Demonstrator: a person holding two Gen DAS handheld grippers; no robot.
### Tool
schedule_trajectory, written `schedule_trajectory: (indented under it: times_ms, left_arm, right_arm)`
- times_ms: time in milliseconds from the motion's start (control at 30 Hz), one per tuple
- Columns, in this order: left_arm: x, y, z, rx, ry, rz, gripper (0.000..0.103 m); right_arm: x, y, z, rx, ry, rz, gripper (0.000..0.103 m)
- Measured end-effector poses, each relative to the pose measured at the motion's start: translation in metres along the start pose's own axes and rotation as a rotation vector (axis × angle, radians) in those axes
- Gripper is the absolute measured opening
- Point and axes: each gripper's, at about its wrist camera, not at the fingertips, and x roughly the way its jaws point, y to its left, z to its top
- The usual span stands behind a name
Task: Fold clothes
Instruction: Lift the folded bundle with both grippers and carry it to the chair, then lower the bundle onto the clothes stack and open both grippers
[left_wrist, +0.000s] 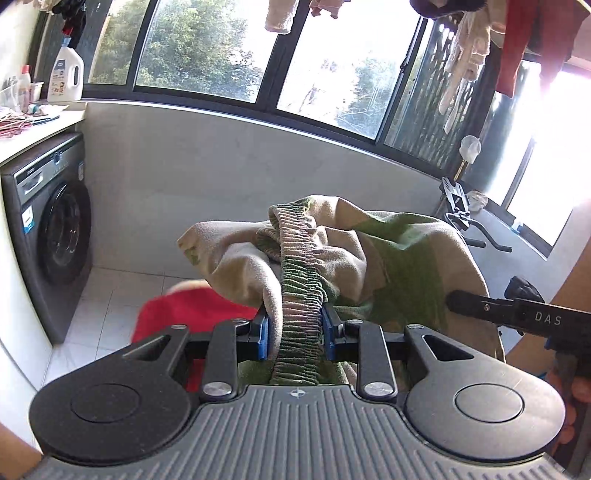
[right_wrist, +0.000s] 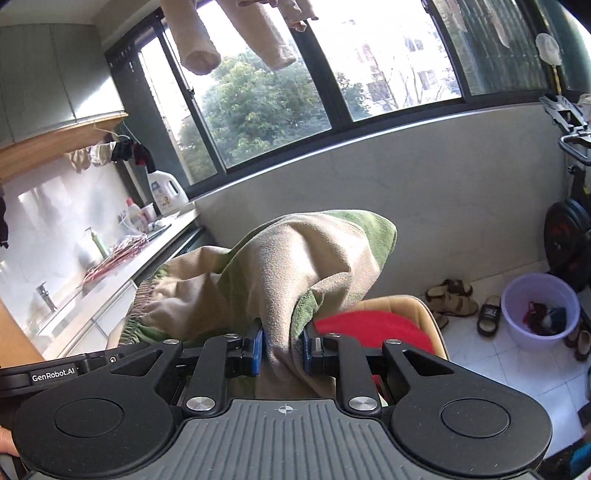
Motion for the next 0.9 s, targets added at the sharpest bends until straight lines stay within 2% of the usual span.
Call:
schedule_trajectory:
  times_ms: [133,300,467,500,533,600,633,667,733,800,900]
  left_arm:
    - [0.032,0.031,0.012,-0.044,0.046,-0.061,0.028]
    - [0.069,0.063,0.018,-0.055,0.077,-0.126,0.028]
    - [0.121,0.08,0.015,-0.026,0.156,-0.104,0.03]
    - [0.134,0.081,0.012,-0.008,0.179,-0.069,0.033]
    - [0.148,0.082,0.009,0.012,0.206,-0.028,0.046]
    - [0.169,0.086,0.003,0.033,0.253,0.043,0.064]
    - [0.174,0.091,0.0,0.026,0.273,0.067,0.067]
    - [0.173,0.096,-0.002,0.014,0.273,0.056,0.067]
    - [0.165,0.101,-0.003,-0.012,0.27,0.018,0.075]
    - [0.152,0.108,-0.007,-0.05,0.273,-0.022,0.076]
    - [0.139,0.113,-0.019,-0.105,0.287,-0.084,0.076]
  right_arm:
    - [0.053,0.017,0.016,-0.014,0.031,-0.063,0.018]
    - [0.093,0.031,0.017,-0.021,0.053,-0.148,0.018]
    - [0.143,0.027,0.005,-0.023,0.11,-0.241,0.019]
    - [0.156,0.026,0.001,-0.03,0.121,-0.257,0.02]
    - [0.171,0.024,-0.005,-0.043,0.135,-0.281,0.024]
    - [0.198,0.018,-0.018,-0.066,0.163,-0.349,0.039]
    - [0.201,0.012,-0.023,-0.052,0.161,-0.381,0.05]
    - [0.204,0.006,-0.027,-0.037,0.16,-0.414,0.059]
    - [0.21,-0.006,-0.037,-0.008,0.157,-0.48,0.06]
    - [0.195,-0.018,-0.045,0.075,0.143,-0.455,0.06]
    - [0.149,-0.042,-0.066,0.226,0.089,-0.416,0.06]
